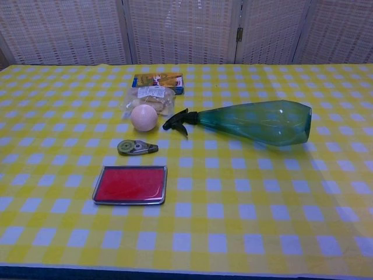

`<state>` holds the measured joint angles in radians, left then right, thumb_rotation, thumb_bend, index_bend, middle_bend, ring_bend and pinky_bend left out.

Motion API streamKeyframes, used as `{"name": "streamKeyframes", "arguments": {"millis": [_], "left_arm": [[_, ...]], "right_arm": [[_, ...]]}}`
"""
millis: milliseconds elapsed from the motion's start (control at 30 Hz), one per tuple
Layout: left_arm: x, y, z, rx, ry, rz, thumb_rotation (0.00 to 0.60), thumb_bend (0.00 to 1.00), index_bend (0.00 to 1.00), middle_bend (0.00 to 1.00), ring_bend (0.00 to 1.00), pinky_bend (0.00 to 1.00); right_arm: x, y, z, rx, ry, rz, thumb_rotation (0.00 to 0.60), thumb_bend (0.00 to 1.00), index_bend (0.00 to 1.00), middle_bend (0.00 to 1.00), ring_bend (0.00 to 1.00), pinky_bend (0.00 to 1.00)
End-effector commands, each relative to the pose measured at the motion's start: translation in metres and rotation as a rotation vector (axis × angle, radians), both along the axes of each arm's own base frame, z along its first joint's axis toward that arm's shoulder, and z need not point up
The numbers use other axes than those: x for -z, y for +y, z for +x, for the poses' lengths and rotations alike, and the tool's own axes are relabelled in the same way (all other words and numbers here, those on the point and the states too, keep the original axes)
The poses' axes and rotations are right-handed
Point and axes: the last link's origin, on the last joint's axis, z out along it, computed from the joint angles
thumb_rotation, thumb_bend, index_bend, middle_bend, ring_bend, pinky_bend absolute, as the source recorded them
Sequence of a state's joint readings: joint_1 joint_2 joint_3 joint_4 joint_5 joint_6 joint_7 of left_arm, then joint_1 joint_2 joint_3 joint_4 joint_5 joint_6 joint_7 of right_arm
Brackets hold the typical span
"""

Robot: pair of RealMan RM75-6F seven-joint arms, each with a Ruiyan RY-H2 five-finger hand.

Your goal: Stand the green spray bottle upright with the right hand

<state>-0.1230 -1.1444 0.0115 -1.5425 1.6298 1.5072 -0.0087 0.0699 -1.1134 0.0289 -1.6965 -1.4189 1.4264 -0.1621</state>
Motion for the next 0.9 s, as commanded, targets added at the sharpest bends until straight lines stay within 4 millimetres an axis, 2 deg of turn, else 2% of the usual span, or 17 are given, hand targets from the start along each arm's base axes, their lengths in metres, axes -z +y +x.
{"name": "streamKeyframes", "arguments": {"millis": [33,233,367,500,600,767,900], "left_arm": [[0.0,0.0,0.0,-0.001,0.0,-0.003,0.313,0.49,0.04,0.01,0.0,0.0],[-0.002,-0.002,0.0,0.0,-0.014,-0.008,0.313,0.49,0.04,0.01,0.0,0.0],[-0.003,-0.003,0.001,0.005,-0.029,-0.006,0.314,0.49,0.04,0.01,0.0,0.0],[-0.005,-0.006,0.003,0.013,-0.037,-0.007,0.312,0.49,0.04,0.01,0.0,0.0],[-0.005,-0.008,0.003,0.009,-0.039,-0.016,0.313,0.49,0.04,0.01,0.0,0.0],[-0.007,-0.01,0.004,0.02,-0.052,-0.02,0.315,0.49,0.04,0.01,0.0,0.0],[-0.012,-0.01,0.003,0.018,-0.067,-0.01,0.314,0.49,0.04,0.01,0.0,0.0]], "right_arm": [[0.001,-0.002,0.0,0.0,-0.01,0.011,0.6,0.31,0.0,0.0,0.0,0.0],[0.002,-0.018,0.004,-0.044,-0.141,0.073,0.6,0.31,0.0,0.0,0.0,0.0],[-0.003,-0.053,0.029,-0.068,-0.228,0.148,0.6,0.31,0.0,0.0,0.0,0.0],[-0.008,-0.088,0.066,-0.1,-0.276,0.193,0.6,0.31,0.0,0.0,0.01,0.0],[-0.002,-0.121,0.101,-0.105,-0.311,0.241,0.6,0.31,0.0,0.0,0.01,0.0],[0.025,-0.171,0.157,-0.079,-0.315,0.368,0.6,0.31,0.0,0.01,0.02,0.0],[0.052,-0.198,0.193,-0.038,-0.269,0.435,0.6,0.3,0.0,0.01,0.02,0.0]]}}
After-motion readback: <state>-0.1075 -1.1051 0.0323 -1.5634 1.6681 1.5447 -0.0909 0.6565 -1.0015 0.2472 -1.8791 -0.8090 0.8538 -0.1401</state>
